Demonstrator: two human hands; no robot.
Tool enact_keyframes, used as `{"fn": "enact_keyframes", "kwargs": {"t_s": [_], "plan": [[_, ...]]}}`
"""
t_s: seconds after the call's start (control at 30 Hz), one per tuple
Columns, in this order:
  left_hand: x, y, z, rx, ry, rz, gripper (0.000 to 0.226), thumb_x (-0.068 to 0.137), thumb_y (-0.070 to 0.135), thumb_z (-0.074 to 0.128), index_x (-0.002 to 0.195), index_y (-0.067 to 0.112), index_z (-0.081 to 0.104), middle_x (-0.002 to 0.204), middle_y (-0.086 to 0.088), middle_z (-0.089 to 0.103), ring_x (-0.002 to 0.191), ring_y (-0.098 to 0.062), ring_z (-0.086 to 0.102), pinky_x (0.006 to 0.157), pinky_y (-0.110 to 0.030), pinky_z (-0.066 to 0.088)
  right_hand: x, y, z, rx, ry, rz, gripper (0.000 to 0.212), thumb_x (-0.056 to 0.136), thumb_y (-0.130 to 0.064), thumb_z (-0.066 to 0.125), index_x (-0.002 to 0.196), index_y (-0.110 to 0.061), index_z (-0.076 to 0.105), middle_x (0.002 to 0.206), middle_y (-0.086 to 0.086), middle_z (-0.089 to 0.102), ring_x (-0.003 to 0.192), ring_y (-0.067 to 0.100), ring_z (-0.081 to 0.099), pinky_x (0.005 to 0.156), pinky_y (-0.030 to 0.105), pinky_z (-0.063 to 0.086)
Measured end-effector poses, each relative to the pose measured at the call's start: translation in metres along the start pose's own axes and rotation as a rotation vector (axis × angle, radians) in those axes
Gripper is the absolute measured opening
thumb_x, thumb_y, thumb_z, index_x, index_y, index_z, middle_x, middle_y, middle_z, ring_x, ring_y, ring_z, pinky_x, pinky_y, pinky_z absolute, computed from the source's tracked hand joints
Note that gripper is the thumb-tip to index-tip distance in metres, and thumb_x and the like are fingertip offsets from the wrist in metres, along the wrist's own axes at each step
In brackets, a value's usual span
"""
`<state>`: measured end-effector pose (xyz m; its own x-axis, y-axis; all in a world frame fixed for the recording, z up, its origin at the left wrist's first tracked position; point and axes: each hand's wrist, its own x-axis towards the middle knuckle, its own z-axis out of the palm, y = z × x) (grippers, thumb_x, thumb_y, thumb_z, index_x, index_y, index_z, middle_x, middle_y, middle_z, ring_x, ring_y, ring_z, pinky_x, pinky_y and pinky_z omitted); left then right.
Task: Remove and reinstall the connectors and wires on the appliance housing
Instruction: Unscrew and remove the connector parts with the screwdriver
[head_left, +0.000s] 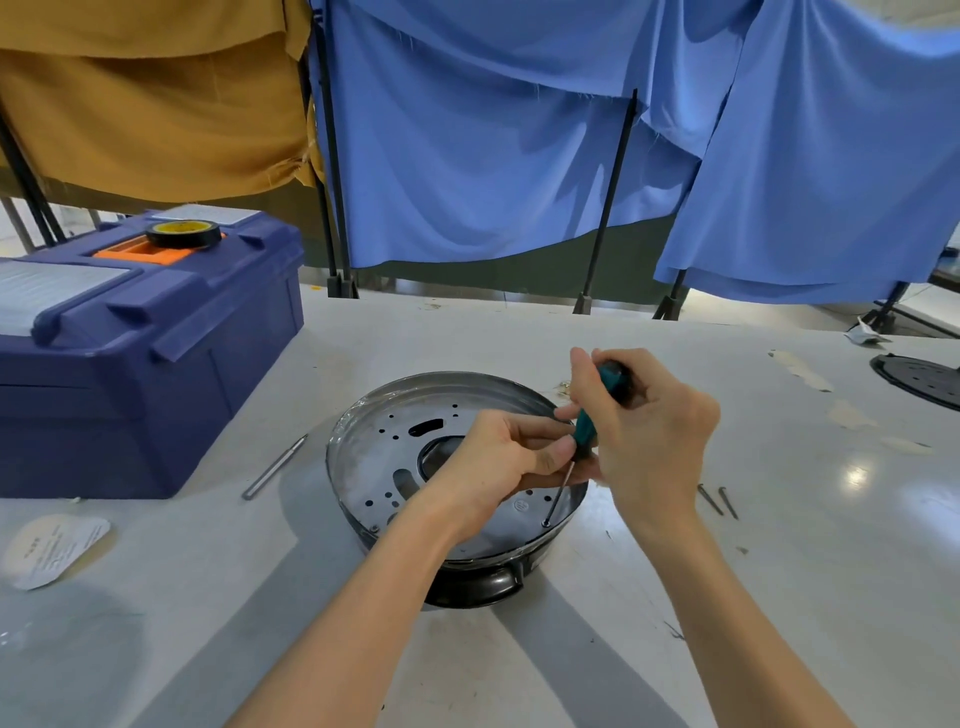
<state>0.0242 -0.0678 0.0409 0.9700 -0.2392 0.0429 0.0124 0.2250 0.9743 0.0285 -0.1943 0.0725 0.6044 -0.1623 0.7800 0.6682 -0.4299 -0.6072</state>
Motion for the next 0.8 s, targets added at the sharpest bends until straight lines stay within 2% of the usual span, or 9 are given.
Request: {"fn": "enact_keyframes", "kwargs": {"t_s": [0.1,0.23,0.3,0.37,0.47,0.53,0.6,0.7,0.8], "plan": [[0.000,0.000,0.002,0.001,-0.002,0.005,0.017,0.087,-0.003,0.063,0.102,0.000,0.071,0.098,-0.018,0.073,0.093,-0.033,0.071,0.086,-0.034,0.057,-0.004,0.000,0.000,-0.113,0.129,-0.068,0.024,0.082,-0.027,0.075,0.074,-0.006,0.067,0.055,-0.001,0.059,0.053,0.014,0.056,0.050,0.025,0.047],[-0.006,0.005,0.001,0.115,0.035,0.074,0.022,0.081,0.005,0.071,0.088,0.024,0.078,0.094,-0.004,0.076,0.091,-0.018,0.072,0.077,-0.021,0.055,-0.001,-0.008,-0.004,-0.058,0.010,0.072,0.026,0.079,-0.031,0.079,0.072,-0.010,0.065,0.059,-0.003,0.061,0.053,0.017,0.057,0.062,0.040,0.052],[-0.007,0.005,-0.003,0.243,0.085,0.126,0.020,0.078,0.013,0.076,0.087,0.030,0.078,0.094,0.003,0.076,0.093,-0.014,0.071,0.078,-0.020,0.053,0.009,-0.012,-0.013,0.122,0.032,0.171,0.027,0.079,-0.031,0.079,0.072,-0.009,0.065,0.060,0.004,0.064,0.054,0.016,0.066,0.057,0.032,0.054],[-0.005,0.003,-0.011,0.400,0.170,0.165,0.021,0.079,0.010,0.077,0.092,0.026,0.077,0.090,0.003,0.076,0.087,-0.011,0.071,0.073,-0.018,0.053,0.027,-0.012,-0.030,0.319,0.188,0.204,0.026,0.083,-0.030,0.076,0.075,-0.008,0.064,0.061,0.010,0.064,0.051,0.020,0.069,0.048,0.026,0.053],[0.001,-0.003,-0.024,0.842,0.318,0.116,0.026,0.083,0.014,0.072,0.108,0.021,0.073,0.103,0.003,0.073,0.091,-0.005,0.067,0.084,-0.027,0.055,0.051,0.005,-0.051,0.186,0.234,0.174,0.025,0.091,-0.035,0.066,0.075,-0.015,0.061,0.057,0.002,0.061,0.045,0.017,0.064,0.046,0.030,0.051],[0.004,-0.006,-0.030,1.080,0.307,0.038,0.041,0.086,0.026,0.069,0.125,0.021,0.063,0.129,0.002,0.060,0.117,-0.011,0.055,0.100,-0.031,0.045,0.054,0.026,-0.048,-0.015,0.062,0.206,0.022,0.093,-0.029,0.063,0.074,-0.017,0.062,0.054,-0.004,0.057,0.043,0.010,0.057,0.051,0.033,0.048],[0.007,-0.009,-0.033,1.134,0.217,-0.055,0.060,0.086,0.036,0.069,0.140,0.018,0.048,0.150,0.001,0.039,0.139,-0.017,0.034,0.113,-0.037,0.031,0.047,0.044,-0.035,-0.166,-0.197,0.285,0.020,0.092,-0.027,0.063,0.075,-0.016,0.066,0.059,-0.005,0.059,0.049,0.010,0.053,0.058,0.033,0.049],[0.013,-0.010,-0.033,1.244,0.094,-0.126,0.077,0.086,0.044,0.066,0.149,0.017,0.031,0.160,-0.001,0.019,0.148,-0.018,0.008,0.121,-0.038,0.010,0.027,0.063,-0.011,-0.208,-0.540,0.457,0.018,0.090,-0.033,0.066,0.086,-0.015,0.066,0.066,-0.003,0.057,0.051,0.010,0.048,0.052,0.025,0.046],[0.017,-0.009,-0.035,1.342,0.023,-0.130,0.078,0.089,0.046,0.061,0.150,0.015,0.025,0.160,-0.004,0.015,0.149,-0.019,0.001,0.120,-0.037,0.001,0.015,0.073,0.004,-0.299,-0.726,0.446,0.017,0.090,-0.021,0.063,0.105,-0.013,0.064,0.067,-0.008,0.051,0.049,0.005,0.041,0.046,0.017,0.035]]}}
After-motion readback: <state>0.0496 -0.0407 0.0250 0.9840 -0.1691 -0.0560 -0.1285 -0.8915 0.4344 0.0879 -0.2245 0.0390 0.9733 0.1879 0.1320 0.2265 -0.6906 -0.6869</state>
